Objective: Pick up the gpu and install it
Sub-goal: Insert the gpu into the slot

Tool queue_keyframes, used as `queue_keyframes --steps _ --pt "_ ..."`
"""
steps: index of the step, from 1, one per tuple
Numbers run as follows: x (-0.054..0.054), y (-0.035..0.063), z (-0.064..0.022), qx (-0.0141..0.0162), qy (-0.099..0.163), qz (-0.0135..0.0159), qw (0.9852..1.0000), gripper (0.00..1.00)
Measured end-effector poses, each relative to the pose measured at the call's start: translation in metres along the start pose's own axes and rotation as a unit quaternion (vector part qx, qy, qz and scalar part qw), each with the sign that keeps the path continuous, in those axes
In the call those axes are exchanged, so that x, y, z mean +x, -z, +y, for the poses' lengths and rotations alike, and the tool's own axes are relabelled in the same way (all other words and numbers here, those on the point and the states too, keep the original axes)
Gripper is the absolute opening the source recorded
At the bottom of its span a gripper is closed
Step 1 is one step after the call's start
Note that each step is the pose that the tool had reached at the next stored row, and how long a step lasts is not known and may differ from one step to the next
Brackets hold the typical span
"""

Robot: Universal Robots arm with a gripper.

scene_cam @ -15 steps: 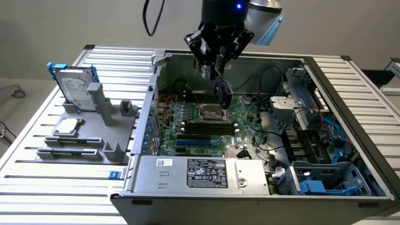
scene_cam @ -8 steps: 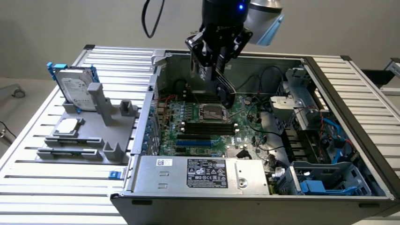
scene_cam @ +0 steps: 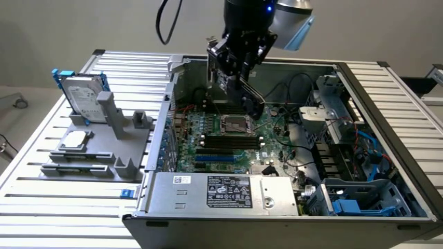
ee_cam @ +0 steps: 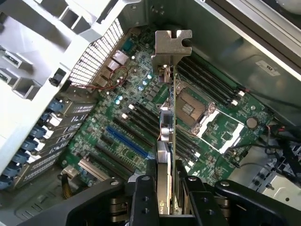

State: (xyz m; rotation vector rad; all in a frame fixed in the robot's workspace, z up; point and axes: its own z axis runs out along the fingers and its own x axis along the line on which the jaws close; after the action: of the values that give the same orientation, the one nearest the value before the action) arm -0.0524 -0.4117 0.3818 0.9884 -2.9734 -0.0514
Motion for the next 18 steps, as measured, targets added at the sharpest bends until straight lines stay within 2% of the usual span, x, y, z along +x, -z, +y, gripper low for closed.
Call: queue_keyframes --steps 5,9,14,18 --pt "0.0000 -0.0014 -0.0001 0.0006 0.041 0.0005 0.9991 0.27" --pt "0.0000 -0.0028 -0.0001 0.0006 0.078 0.0015 0.9970 0.27" --pt "0.0000 -0.0046 -0.0002 0.0006 0.123 0.0028 0.9924 0.27" --pt "0.0000 -0.0062 -0.0002 0.0005 0.159 0.0040 0.9872 0.27"
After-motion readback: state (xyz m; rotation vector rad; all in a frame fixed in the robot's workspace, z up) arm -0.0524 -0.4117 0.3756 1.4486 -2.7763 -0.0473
